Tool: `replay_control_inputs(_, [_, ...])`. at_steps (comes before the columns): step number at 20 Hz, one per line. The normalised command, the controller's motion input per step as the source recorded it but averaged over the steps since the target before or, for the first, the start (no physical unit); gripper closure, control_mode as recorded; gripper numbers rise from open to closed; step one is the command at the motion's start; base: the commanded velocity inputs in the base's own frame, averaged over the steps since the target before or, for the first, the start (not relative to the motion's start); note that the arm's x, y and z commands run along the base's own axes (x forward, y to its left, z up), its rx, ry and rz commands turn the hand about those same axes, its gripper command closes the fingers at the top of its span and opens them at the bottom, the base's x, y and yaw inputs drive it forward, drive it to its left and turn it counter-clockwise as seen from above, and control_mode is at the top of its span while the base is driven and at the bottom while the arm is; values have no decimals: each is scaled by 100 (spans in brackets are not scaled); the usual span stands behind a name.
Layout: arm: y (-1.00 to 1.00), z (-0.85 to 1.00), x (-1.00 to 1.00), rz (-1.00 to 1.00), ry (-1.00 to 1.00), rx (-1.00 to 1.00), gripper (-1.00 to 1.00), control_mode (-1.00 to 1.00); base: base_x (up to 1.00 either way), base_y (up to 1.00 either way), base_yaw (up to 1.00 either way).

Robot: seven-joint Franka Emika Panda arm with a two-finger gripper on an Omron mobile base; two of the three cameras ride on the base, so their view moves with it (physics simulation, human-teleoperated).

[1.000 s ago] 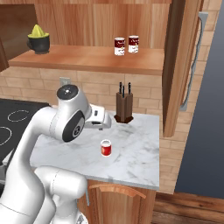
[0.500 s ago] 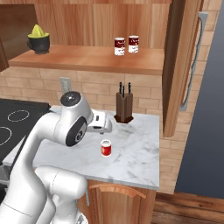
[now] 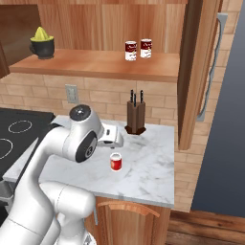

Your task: Pick the cans from the counter and place them in their designated side in the cabinet.

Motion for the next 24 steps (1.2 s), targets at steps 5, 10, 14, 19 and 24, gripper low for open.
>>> replay_control_inputs(5, [0, -15, 11, 0, 0, 0, -100, -100, 0, 0, 0])
replay_control_inputs(10, [0, -14, 10, 0, 0, 0, -100, -100, 0, 0, 0])
replay_control_inputs(14, [0, -16, 11, 0, 0, 0, -100, -100, 0, 0, 0])
replay_control_inputs(19, [0, -16, 9, 0, 0, 0, -100, -100, 0, 0, 0])
replay_control_inputs(24, [0, -19, 9, 0, 0, 0, -100, -100, 0, 0, 0])
